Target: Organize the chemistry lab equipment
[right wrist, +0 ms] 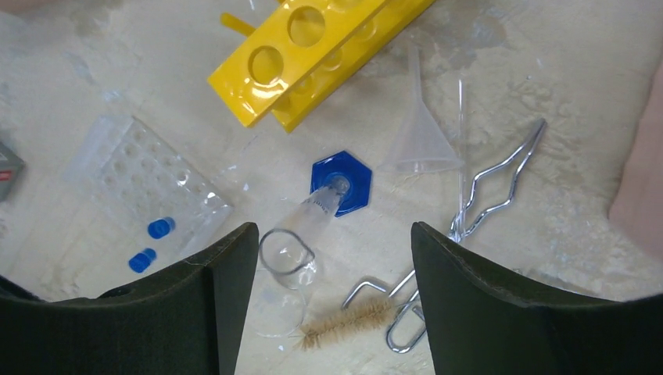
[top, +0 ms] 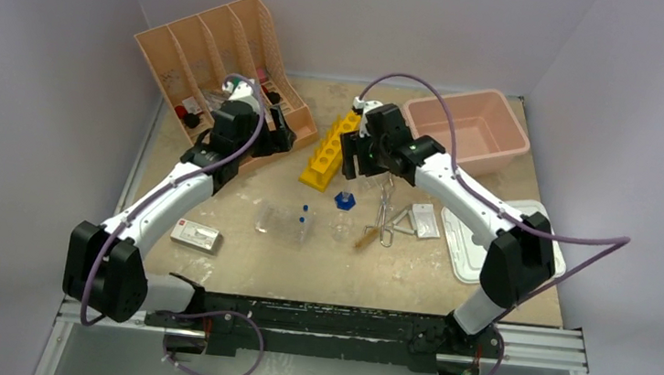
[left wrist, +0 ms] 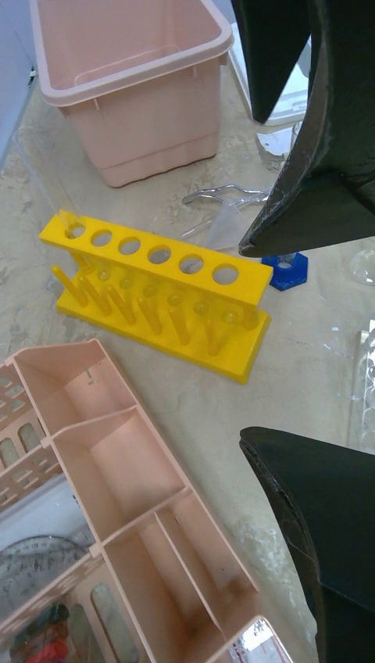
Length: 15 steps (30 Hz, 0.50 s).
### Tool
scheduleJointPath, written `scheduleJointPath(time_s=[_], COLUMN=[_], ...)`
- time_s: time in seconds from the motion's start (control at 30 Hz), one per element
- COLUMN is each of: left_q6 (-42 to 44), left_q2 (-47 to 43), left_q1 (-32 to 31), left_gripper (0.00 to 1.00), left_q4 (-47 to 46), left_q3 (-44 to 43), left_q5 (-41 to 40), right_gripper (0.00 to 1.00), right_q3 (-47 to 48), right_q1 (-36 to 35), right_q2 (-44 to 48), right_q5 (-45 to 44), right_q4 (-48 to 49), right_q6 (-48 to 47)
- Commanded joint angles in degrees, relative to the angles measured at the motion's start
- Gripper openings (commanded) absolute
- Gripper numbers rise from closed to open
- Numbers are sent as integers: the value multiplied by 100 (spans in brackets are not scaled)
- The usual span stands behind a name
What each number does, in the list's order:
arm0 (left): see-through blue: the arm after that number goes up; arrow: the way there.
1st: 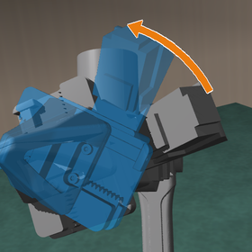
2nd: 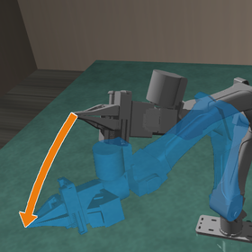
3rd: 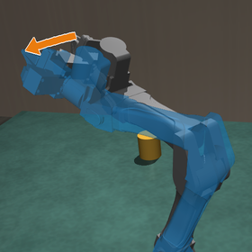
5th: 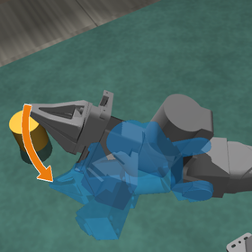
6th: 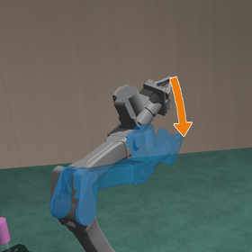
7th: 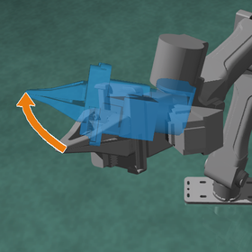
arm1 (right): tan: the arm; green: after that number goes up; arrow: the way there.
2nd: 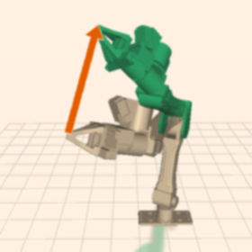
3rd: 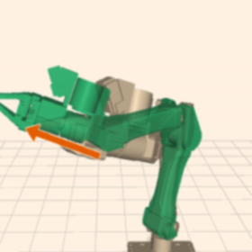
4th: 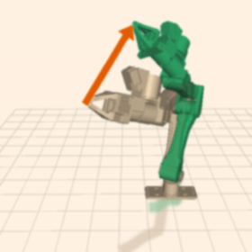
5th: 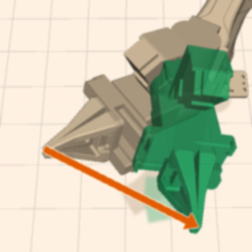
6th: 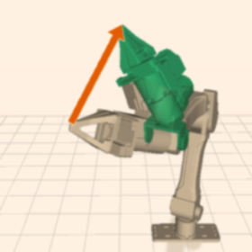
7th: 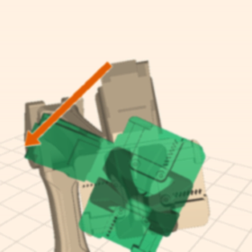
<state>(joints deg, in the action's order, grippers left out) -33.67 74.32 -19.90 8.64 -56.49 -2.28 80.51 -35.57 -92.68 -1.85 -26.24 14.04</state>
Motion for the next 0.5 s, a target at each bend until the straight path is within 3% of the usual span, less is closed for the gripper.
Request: scheduleJointPath(time_s=[0.0, 0.23, 0.47], left_q6=[1, 18, -91], left_q2=[196, 362, 398], left_q1=[30, 30, 30], left_gripper=[79, 78, 78], left_q4=[-606, -694, -777], left_q3=[-431, -516, -416], left_q5=[198, 202, 337], right_gripper=[72, 62, 59], right_q3=[232, 75, -1693], right_q1=[6, 6, -7], right_q2=[-316, -613, 86], right_q5=[325, 452, 531], right_q4=[258, 606, 2942], right_q6=[-490, -676, -865])
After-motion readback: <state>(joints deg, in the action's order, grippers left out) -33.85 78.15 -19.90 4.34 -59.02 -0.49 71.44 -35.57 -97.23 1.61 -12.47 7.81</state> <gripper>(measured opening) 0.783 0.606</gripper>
